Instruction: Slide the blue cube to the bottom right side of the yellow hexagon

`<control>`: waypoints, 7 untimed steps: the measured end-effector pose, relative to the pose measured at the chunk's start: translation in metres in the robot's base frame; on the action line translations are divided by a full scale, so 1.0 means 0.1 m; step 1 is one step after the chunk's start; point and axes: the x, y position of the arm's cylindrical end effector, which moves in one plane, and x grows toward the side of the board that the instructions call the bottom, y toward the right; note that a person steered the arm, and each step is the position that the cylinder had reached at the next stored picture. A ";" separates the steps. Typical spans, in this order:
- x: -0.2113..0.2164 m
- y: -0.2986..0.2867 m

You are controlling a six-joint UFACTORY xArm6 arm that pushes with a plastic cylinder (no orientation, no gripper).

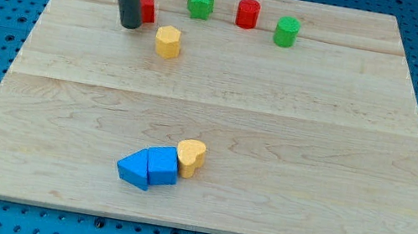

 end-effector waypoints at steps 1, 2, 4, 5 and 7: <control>0.01 0.00; 0.51 -0.22; 2.50 0.09; 2.71 0.51; 2.42 1.48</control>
